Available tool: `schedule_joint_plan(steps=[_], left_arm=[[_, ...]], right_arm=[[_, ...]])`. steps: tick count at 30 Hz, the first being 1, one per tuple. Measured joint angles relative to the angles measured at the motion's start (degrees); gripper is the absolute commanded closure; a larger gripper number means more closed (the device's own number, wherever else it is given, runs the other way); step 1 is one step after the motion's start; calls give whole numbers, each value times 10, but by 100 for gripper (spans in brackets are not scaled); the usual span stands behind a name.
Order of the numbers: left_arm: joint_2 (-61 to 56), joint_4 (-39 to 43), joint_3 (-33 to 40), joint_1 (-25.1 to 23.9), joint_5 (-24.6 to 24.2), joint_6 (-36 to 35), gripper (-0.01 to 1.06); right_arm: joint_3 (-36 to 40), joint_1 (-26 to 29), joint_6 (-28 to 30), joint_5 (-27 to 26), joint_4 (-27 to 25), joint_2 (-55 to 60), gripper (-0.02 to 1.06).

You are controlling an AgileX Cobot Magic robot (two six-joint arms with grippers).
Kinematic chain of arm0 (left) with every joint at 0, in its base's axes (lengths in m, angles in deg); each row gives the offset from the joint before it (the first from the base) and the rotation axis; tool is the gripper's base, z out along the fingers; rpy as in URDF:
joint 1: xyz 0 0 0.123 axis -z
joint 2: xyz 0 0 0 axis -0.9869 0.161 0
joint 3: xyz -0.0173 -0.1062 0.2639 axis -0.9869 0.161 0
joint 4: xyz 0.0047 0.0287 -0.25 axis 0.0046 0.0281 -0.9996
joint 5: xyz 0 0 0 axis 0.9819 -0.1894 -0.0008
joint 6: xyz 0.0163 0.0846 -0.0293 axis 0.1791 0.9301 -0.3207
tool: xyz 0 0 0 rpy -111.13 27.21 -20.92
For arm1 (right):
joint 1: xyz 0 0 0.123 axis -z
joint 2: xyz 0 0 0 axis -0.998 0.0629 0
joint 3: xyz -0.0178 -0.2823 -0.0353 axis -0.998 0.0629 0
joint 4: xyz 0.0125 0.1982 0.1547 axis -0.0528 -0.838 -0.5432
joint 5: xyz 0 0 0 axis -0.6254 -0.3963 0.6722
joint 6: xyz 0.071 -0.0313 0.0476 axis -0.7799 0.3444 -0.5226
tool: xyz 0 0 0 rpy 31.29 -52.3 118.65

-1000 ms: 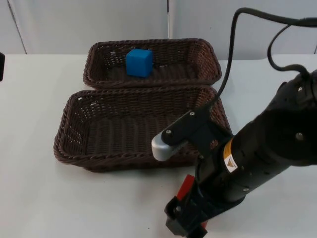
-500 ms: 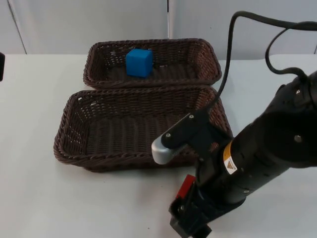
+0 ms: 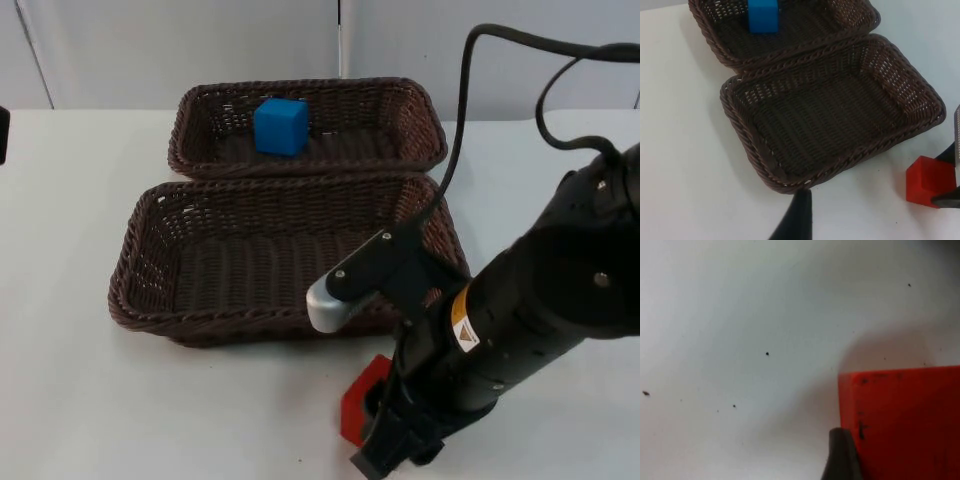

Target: Pick up one cube with the left hand and place it into the upper basket. Pick up one cube with the right hand and place it into the lower basket.

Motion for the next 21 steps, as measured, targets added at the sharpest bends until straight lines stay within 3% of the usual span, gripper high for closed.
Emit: schedule_joint_plan(steps=[4,21], left_arm=[[0,0,0,0,0,0,20],[0,0,0,0,0,0,20]], right_arm=[[0,0,0,14,0,-9,105],[0,-47,7,179,-4,-224,105]])
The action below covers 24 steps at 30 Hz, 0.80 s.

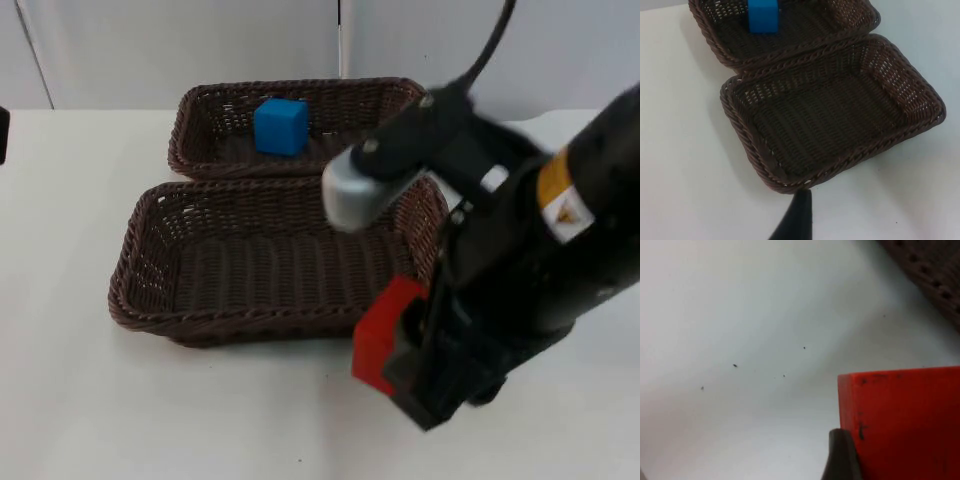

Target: Pick up one cube with the left hand and place it into the upper basket. Pick up one cube with the right hand and place it into the lower basket.

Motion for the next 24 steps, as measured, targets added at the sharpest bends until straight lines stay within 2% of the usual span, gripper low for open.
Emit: schedule_joint_plan(steps=[11,24], left_arm=[[0,0,0,0,0,0,20],[0,0,0,0,0,0,20]], right_arm=[[0,0,-6,10,-6,-49,105],[0,0,-6,-13,-6,-49,105]])
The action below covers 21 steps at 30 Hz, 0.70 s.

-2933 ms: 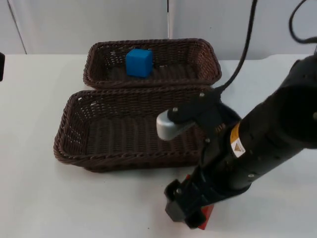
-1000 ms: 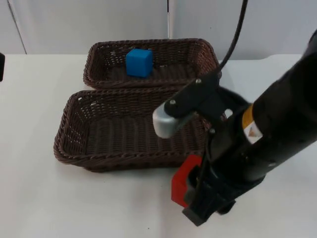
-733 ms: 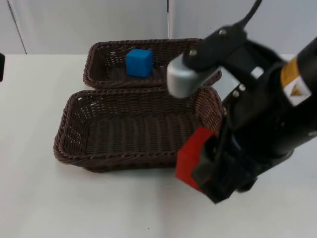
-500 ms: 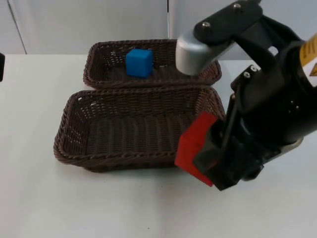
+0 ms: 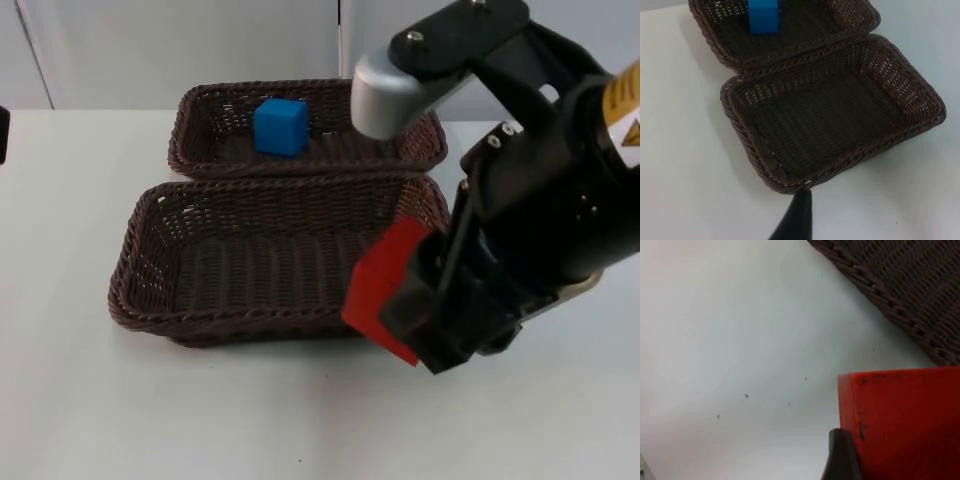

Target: Pick up one cube with the left hand and place it into the upper basket. Pick up one cube with the right hand and place it into the lower basket.

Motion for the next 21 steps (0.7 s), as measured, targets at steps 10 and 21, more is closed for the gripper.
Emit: schedule_joint_plan(steps=[10,21], left_arm=[[0,0,0,0,0,0,20],[0,0,0,0,1,1,20]], right_arm=[[-2,0,0,-25,0,0,105],[-68,31,-19,-25,23,47,105]])
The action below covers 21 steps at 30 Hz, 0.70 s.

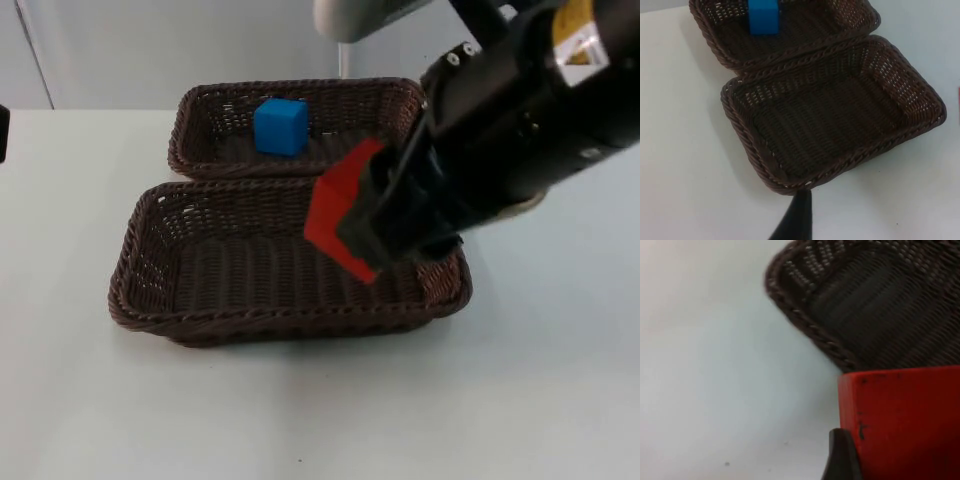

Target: Pick up one cube with the left hand and place it into the upper basket. Pick up one cube with the right hand and place it into the lower basket.

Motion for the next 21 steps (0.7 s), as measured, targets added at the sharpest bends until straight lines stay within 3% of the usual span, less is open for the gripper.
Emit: schedule_joint_plan(steps=[7,14,21], left_arm=[[0,0,0,0,1,0,20],[0,0,0,0,1,0,20],[0,0,0,0,1,0,20]], right_arm=[[-64,52,-13,11,3,86,105],[-166,53,-13,14,3,176,105],[-271,53,5,56,3,285,105]])
